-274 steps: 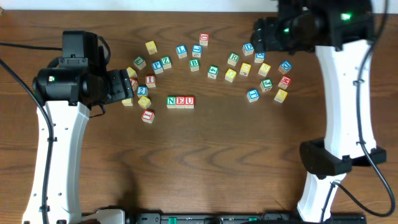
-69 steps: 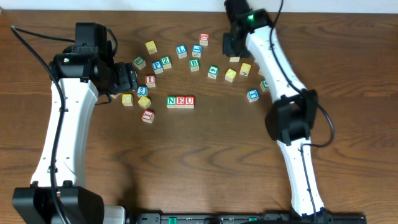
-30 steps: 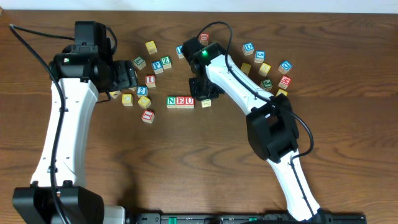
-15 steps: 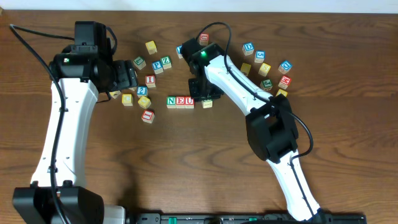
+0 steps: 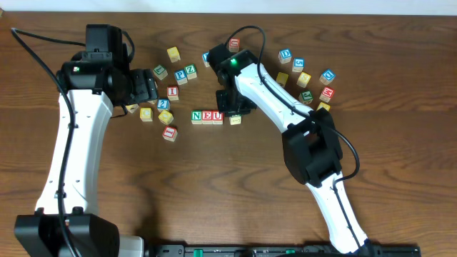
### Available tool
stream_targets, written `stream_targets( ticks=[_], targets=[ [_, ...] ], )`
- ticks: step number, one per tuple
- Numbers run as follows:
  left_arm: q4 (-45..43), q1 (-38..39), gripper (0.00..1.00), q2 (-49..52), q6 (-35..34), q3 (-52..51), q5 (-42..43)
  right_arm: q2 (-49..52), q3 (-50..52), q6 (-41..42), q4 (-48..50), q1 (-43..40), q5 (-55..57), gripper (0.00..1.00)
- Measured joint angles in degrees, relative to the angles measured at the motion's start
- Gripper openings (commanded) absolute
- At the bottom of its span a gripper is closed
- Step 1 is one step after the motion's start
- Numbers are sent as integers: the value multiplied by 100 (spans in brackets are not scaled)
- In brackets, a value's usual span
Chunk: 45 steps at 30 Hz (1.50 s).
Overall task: Spell out NEURIPS
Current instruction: 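Carry the green R block and lower it right of the U block, then open the right gripper to release the R block and lift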
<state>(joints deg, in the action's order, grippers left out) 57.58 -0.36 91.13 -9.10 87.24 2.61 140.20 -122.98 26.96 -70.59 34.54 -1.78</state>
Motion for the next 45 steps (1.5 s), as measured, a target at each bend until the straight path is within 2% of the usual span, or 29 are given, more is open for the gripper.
stream_targets(
  ticks=[1,3,8,23,29,32,35,45],
  targets=[
    [0,0,85,0,0,0,0,2,0,9,-2,2,0,41],
    [2,0,86,0,0,0,0,2,0,9,-2,26,9,44],
    [2,0,85,0,0,0,0,2,4,0,2,144,0,39],
    [0,0,85,0,0,0,0,0,4,140,103,175,173,39],
    [2,0,85,0,-2,0,0,2,7,203,109,247,334,32],
    [2,0,85,0,-2,0,0,2,7,219,168,278,382,34],
    [0,0,85,0,-2,0,0,0,7,240,199,282,439,40],
    [0,0,85,0,-2,0,2,0,7,260,118,282,483,39]
  ],
)
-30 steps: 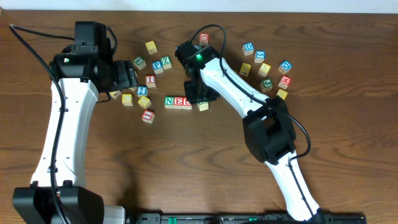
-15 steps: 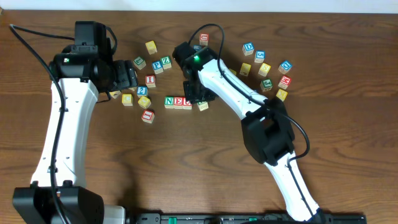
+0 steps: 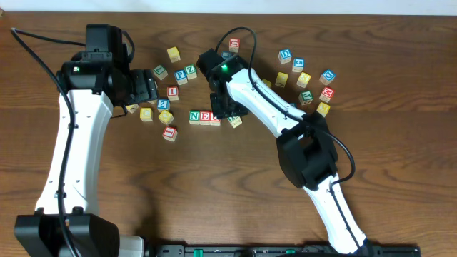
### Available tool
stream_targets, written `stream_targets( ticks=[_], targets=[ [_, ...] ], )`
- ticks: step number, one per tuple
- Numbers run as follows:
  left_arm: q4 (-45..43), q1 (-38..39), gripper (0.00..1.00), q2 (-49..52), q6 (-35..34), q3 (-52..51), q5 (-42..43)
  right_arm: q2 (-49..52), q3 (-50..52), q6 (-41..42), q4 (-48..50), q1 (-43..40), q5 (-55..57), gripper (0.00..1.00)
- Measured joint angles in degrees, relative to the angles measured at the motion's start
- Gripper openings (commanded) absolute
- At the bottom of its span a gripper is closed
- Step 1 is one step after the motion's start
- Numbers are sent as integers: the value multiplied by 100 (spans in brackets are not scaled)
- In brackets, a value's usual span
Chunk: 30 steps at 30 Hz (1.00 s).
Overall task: Spell out NEURIPS
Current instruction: 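Open the right gripper to release the R block and lift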
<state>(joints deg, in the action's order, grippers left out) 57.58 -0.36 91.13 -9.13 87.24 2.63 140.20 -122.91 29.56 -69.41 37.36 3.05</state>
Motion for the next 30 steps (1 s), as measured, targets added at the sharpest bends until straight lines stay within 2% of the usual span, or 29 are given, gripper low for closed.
stream_targets(
  ticks=[4,6,8,13,15,17,18,22,30],
  targets=[
    [2,0,85,0,0,0,0,0,0,4,4,-7,4,33],
    [0,0,85,0,0,0,0,2,0,-9,31,-13,17,25],
    [0,0,85,0,0,0,0,2,0,9,50,-31,28,24],
    [0,0,85,0,0,0,0,2,0,28,46,-92,44,39],
    [0,0,85,0,0,0,0,2,0,28,46,-118,42,42],
    [0,0,85,0,0,0,0,2,0,31,46,-122,42,52],
    [0,0,85,0,0,0,0,2,0,22,46,-122,42,54],
    [0,0,85,0,0,0,0,2,0,17,55,-122,39,54],
    [0,0,85,0,0,0,0,0,-4,-136,-153,-275,-284,45]
  ],
)
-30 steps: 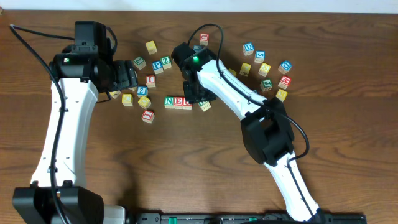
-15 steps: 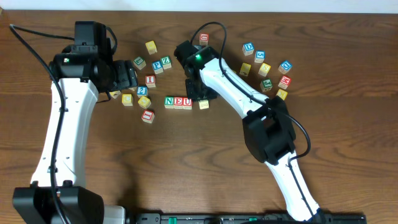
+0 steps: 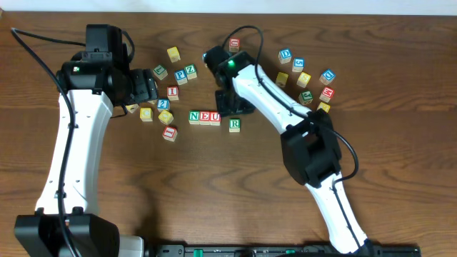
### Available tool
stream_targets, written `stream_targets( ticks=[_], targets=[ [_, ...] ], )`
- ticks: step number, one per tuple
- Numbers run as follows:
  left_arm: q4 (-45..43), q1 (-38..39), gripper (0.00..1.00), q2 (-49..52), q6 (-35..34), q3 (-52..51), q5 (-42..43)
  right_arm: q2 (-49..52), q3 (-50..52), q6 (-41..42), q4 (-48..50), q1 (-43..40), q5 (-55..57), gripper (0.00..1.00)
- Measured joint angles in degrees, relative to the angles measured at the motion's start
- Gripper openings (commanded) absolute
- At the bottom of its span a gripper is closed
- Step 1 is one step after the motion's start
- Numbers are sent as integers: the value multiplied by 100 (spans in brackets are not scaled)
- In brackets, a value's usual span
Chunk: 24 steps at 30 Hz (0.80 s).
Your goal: Spell out NEURIPS
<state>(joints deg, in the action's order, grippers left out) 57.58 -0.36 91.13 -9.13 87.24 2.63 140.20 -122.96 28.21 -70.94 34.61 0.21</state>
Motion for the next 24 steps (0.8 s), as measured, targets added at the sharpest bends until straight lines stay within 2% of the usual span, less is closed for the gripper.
stream_targets(
  ticks=[9,15,24],
  targets=[
    [-17,0,85,0,0,0,0,-114,-616,-387,-826,-507,-236,43],
    [-15,0,85,0,0,0,0,-455,-686,-813,-1561,-608,-358,29],
    [-17,0,85,0,0,0,0,-507,11,-1049,-1506,-369,-398,27]
  ],
)
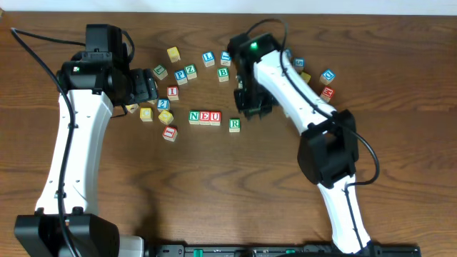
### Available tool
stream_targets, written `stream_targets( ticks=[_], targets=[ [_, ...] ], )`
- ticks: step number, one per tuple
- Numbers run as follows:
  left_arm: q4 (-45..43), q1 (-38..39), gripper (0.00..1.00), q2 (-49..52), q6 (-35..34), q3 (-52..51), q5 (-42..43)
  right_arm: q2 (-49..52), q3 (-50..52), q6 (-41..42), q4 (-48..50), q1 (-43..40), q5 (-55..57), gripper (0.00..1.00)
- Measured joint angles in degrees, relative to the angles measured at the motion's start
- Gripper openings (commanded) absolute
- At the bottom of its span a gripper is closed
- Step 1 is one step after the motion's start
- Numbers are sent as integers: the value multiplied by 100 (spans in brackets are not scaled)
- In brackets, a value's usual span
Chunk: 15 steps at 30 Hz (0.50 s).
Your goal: Spell out NEURIPS
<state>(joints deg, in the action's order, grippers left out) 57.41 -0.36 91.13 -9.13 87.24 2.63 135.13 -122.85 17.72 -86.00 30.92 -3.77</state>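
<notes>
Three blocks form a row reading N [194, 116], E [205, 116], U [215, 116] at the table's middle. The R block [234, 125] lies face up just right of the U and slightly nearer, with a small gap. My right gripper [253, 107] hovers right of and behind the R, apart from it and holding nothing. The I block [173, 92] and P block [181, 77] lie loose at the back left. My left gripper [151, 87] sits by that left cluster; its fingers are too dark to read.
Loose blocks surround the left gripper: Z [191, 71], a yellow one [146, 113], a red one [169, 132]. L [208, 58] and B [223, 73] lie behind the row. More blocks [328, 92] sit at the back right, past the right arm.
My right gripper has moved from just behind the R block to its right. The arm has swung right too, uncovering the L and B blocks. The R block and left arm have not moved.
The right gripper was over a block just right of the NEU row. Then it stood over the row's right end with that block tilted beside it. Later the R lay free, face up, with the gripper behind it. Now the gripper is off to the right.
</notes>
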Motion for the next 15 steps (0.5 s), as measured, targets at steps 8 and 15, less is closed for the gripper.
stream_targets(
  ticks=[8,15],
  targets=[
    [2,0,85,0,0,0,0,0,391,-42,407,275,-46,28],
    [0,0,85,0,0,0,0,0,533,-42,584,470,-55,29]
  ],
)
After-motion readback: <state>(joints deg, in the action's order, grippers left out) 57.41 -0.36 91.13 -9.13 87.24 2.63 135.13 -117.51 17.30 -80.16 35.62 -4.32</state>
